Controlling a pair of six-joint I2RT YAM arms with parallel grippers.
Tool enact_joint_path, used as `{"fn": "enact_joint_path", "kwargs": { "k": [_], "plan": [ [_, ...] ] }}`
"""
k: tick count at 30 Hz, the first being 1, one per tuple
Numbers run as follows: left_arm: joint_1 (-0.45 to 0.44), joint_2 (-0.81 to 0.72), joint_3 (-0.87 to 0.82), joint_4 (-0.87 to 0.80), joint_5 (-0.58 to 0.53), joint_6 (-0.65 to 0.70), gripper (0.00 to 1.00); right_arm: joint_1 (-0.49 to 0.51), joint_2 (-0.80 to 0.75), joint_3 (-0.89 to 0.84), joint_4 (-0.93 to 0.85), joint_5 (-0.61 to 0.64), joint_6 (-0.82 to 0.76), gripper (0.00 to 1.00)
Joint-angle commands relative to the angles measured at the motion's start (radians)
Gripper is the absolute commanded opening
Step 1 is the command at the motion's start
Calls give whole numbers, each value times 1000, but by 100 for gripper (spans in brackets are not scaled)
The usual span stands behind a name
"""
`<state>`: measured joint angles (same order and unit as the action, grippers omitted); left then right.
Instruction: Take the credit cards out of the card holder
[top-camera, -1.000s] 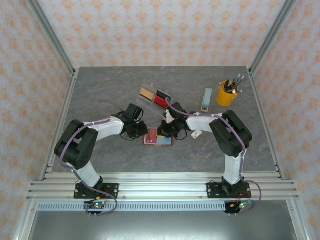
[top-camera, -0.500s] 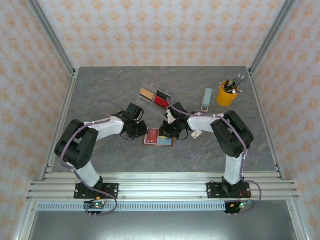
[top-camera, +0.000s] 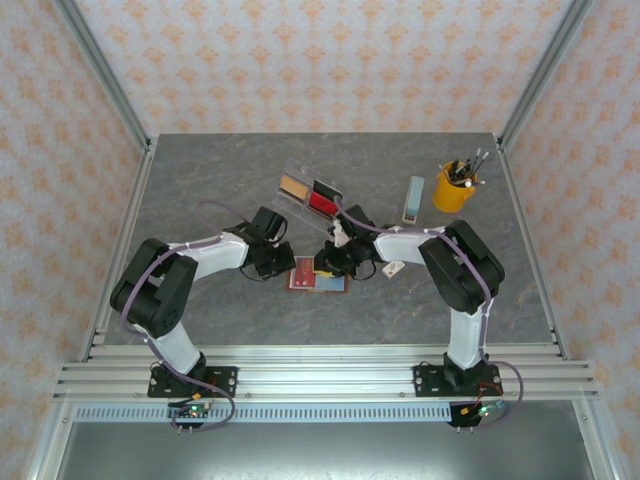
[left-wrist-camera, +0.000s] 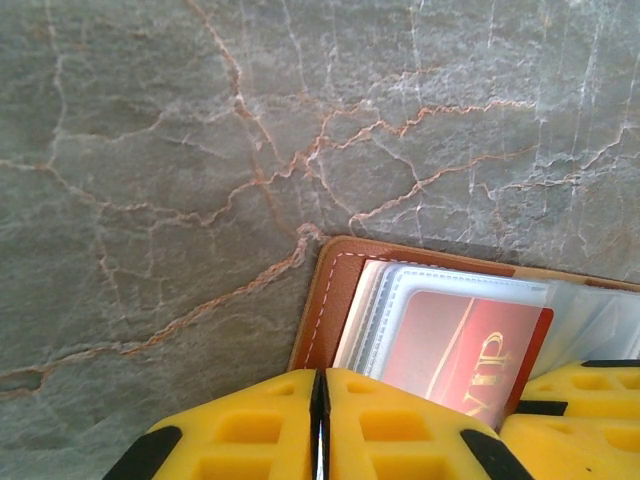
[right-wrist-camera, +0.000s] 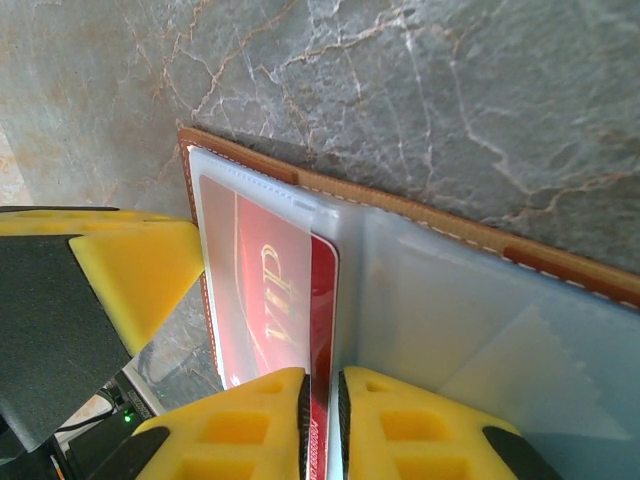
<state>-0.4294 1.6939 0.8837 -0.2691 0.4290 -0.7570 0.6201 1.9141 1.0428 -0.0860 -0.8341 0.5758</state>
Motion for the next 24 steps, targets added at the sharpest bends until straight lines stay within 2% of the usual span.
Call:
{"fn": "enact_joint_path", "kwargs": {
  "k": [1, 8, 15, 19, 24],
  "plan": [
    [5, 30, 4, -34, -18, 16, 13, -3, 20, 15, -30, 41, -5, 18],
    [5, 45, 1, -14, 0, 10, 12, -3, 39, 19, 16, 1, 11, 16],
    [6, 49, -18, 4, 11, -1, 11, -3, 44, 3, 110, -45, 51, 8],
    [4, 42, -13, -17, -12, 5, 11, -3, 19, -5, 85, -30, 31, 2],
    [9, 36, -1, -38, -30, 19, 11, -14, -17, -11, -7, -2, -19, 1]
  ]
}}
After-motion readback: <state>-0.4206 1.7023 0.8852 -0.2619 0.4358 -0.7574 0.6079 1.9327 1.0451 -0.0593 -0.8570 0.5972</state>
